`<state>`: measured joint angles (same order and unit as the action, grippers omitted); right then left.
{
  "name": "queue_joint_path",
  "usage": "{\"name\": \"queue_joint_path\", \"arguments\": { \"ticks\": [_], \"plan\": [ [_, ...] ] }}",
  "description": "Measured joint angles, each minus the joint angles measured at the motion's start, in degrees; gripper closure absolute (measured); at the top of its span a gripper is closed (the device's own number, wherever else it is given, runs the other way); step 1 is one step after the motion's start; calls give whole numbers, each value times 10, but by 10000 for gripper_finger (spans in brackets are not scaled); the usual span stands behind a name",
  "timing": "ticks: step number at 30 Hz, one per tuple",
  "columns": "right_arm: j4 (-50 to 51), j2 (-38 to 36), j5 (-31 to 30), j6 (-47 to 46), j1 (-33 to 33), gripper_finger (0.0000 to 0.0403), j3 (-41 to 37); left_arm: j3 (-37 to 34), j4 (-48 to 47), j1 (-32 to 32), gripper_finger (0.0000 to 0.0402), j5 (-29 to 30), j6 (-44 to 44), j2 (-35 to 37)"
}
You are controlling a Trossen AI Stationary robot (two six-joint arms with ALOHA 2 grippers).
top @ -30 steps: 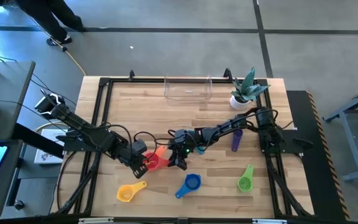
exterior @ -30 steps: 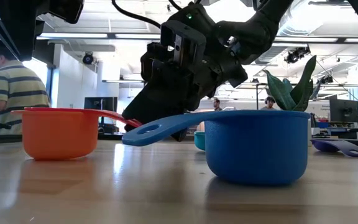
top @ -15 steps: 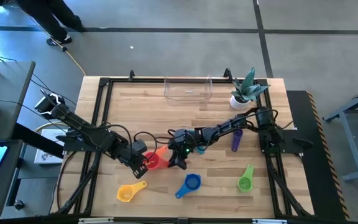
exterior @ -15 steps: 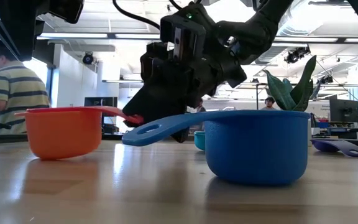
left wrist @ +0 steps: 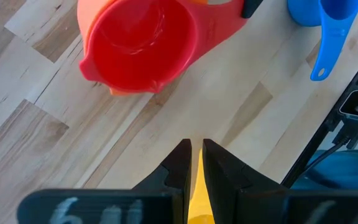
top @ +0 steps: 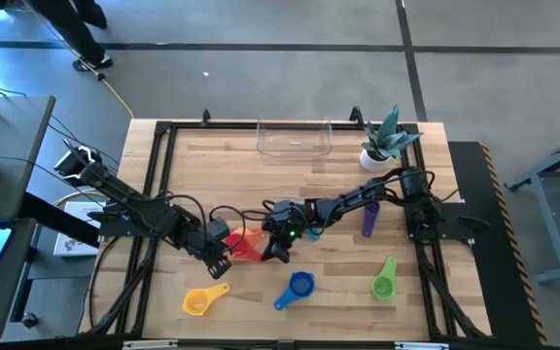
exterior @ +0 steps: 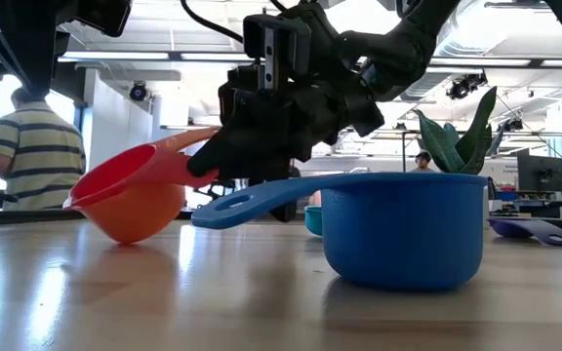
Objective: Nest measuring cups in basket
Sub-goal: Stack the red measuring cup on top of the orange measuring cup
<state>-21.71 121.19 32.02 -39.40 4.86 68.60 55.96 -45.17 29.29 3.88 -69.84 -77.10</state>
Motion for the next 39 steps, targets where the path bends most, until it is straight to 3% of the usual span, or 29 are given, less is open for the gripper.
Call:
{"name": "queue_joint_path", "arguments": {
  "ticks": [19,25,33,39],
  "plan": [
    [-78,-1,62,-117,-29,401,0,0,0,0,371,0,0,0],
    [-135,-1,152,-172,-47,402,0,0,0,0,371,-3,0,0],
    [-136,-1,301,-206,-101,402,2,0,0,0,371,-3,-4,0],
    [-131,0,333,-185,-129,402,53,0,2,0,371,-3,-28,0]
  ]
}}
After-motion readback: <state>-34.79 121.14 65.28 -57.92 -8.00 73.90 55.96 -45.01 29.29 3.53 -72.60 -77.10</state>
